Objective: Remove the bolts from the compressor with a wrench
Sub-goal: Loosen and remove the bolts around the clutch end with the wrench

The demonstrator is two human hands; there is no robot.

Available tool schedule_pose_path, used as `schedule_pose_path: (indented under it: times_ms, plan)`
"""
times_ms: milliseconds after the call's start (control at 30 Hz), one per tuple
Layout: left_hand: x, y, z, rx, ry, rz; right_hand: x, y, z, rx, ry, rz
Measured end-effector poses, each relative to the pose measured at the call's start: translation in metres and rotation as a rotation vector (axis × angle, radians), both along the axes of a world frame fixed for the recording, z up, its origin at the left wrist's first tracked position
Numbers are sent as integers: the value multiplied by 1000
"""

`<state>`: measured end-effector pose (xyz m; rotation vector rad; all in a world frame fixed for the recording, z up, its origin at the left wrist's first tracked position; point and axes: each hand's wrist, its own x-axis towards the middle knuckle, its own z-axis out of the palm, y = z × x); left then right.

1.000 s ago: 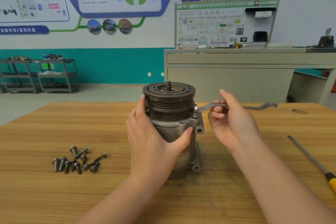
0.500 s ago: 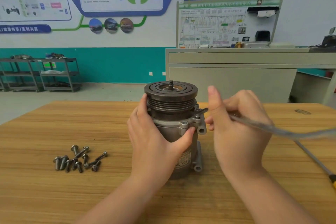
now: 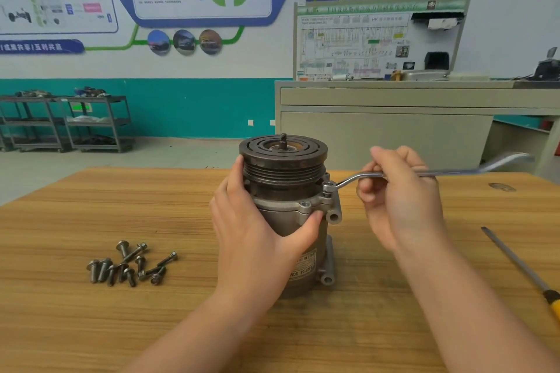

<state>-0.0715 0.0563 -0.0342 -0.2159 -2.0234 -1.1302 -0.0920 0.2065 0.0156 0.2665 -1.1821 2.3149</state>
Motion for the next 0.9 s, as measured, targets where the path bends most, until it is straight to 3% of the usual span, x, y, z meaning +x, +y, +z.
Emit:
schedule_pose_path:
  times_ms: [67,133,400,500,900]
  plan:
    - [0,0,0,-4,4,4,-8,11,7,-166,-36,105]
    - [-1,0,0,-4,-2,-1,-8,20,14,-156,52,1]
    - [-2,0,0,-14,11,15,17,-4,3,701,415,-634]
    - [-1,1,0,-11,16,20,22,-8,4,889,550,-816]
    - [-2,0,-2,2,18,20,27,-24,-2,918,671,-827]
